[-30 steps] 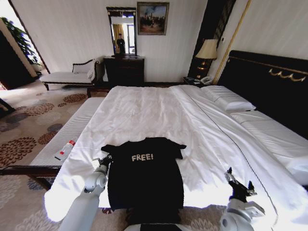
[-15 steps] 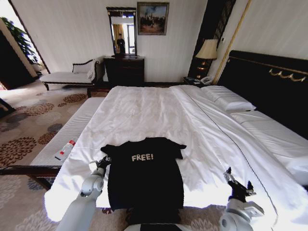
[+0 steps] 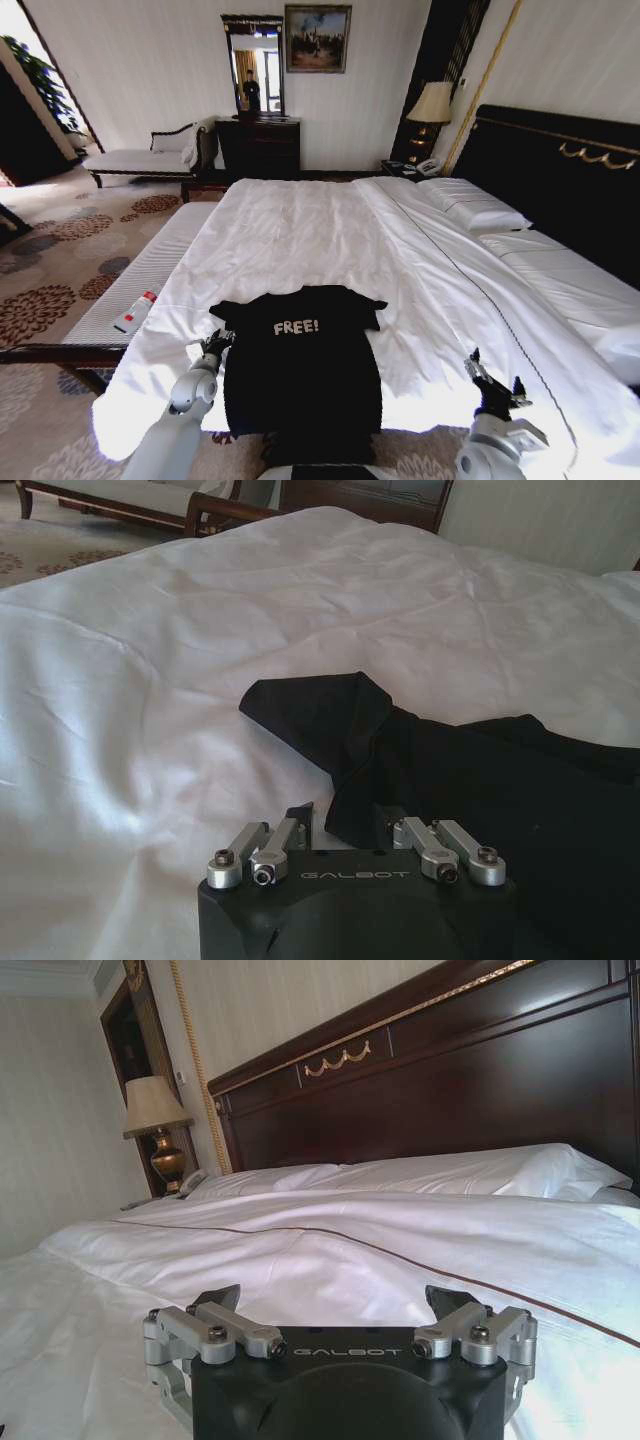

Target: Fold the clothes on the bed.

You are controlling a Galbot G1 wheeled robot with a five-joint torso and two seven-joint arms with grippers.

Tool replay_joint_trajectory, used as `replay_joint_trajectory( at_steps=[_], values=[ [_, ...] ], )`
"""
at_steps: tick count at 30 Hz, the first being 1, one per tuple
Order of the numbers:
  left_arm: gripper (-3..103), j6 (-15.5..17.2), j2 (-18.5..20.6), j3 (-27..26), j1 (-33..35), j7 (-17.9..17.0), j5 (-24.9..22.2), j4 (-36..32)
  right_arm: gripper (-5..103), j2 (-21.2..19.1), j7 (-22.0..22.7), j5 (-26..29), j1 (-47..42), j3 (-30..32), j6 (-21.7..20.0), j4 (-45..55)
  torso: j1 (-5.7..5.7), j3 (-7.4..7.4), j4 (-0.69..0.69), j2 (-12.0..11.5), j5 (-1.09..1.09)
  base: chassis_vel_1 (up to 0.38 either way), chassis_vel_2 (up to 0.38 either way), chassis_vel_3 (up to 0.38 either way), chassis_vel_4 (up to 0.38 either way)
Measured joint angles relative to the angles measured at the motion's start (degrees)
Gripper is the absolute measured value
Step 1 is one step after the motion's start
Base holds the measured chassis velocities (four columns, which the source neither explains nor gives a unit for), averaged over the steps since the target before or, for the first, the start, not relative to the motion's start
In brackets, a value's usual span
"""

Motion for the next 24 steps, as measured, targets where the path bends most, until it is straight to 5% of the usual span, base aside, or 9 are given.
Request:
replay_joint_trajectory(
  at_steps=[6, 10, 24],
  values=[
    [11, -0.02, -0.06, 0.1, -0.33, -0.03, -0.01, 0.18, 100, 0.0, 0.06, -0.03, 0.53, -0.04, 0.0, -0.69, 0.0, 0.0, 0.0, 0.0, 0.0, 0.0, 0.0, 0.0, 0.0],
    [3, -0.02, -0.03, 0.02, -0.44, -0.04, -0.08, 0.18, 100, -0.01, 0.08, -0.03, 0.88, -0.06, 0.01, -1.13, 0.0, 0.0, 0.0, 0.0, 0.0, 0.0, 0.0, 0.0, 0.0],
    [0, -1.2, 1.9, -3.49, 6.86, -0.98, 1.2, -6.14, 100, -0.48, 0.17, 0.05, 2.4, -0.24, -0.02, -3.02, 0.0, 0.0, 0.02, 0.0, 0.0, 0.0, 0.0, 0.0, 0.0]
  ],
)
